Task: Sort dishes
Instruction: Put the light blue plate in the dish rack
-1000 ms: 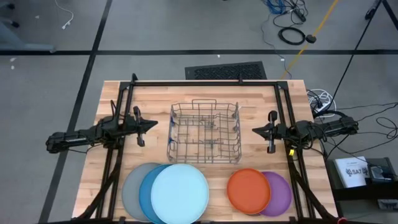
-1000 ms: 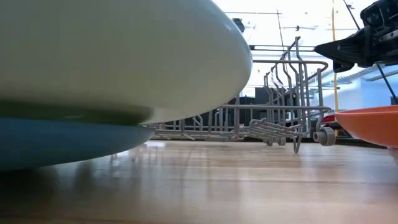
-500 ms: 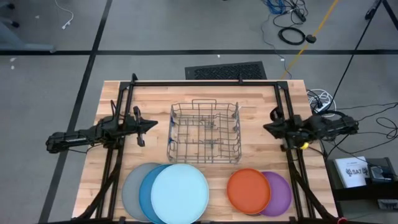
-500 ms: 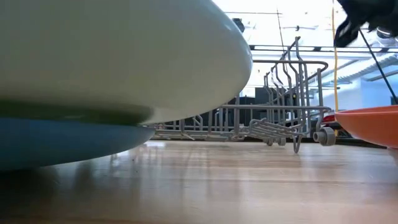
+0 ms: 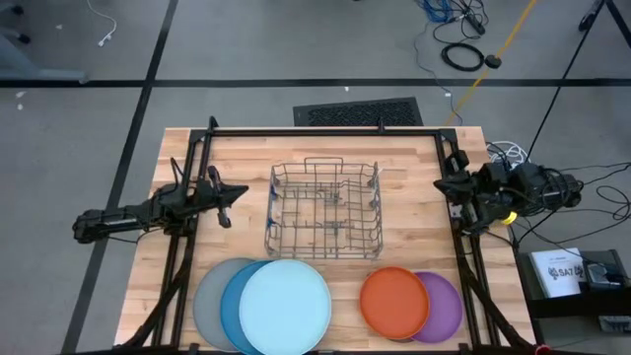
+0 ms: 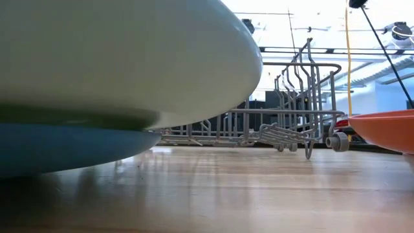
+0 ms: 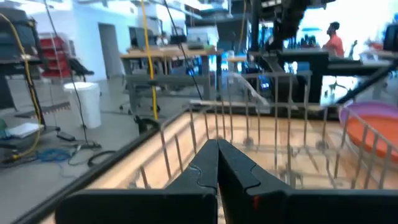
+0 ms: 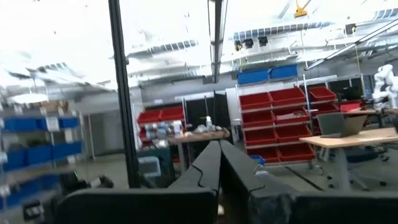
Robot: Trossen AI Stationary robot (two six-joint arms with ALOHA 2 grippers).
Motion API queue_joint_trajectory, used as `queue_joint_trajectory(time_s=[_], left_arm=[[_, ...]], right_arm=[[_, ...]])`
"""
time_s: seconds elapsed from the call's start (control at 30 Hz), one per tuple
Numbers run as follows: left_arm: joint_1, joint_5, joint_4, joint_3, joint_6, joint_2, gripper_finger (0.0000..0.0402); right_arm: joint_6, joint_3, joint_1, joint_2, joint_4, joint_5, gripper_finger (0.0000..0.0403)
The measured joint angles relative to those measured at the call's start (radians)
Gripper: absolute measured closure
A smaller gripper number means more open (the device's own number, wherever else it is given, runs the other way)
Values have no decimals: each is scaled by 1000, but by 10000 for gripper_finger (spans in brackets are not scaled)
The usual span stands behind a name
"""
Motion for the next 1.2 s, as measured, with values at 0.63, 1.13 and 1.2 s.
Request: queue_joint_trajectory(time_s=[0.63,1.13,1.2], left_arm=[[0,388,447,0,-430,0,400],[-52,519,548,18,-553,0,400],[-51,519,548,18,-553,0,400]], right_arm=[[187,258,0,700,293,-92,403],[-113,867,109,1201,-291,-286,403],[-91,931,108,1249,-286,-286,403]])
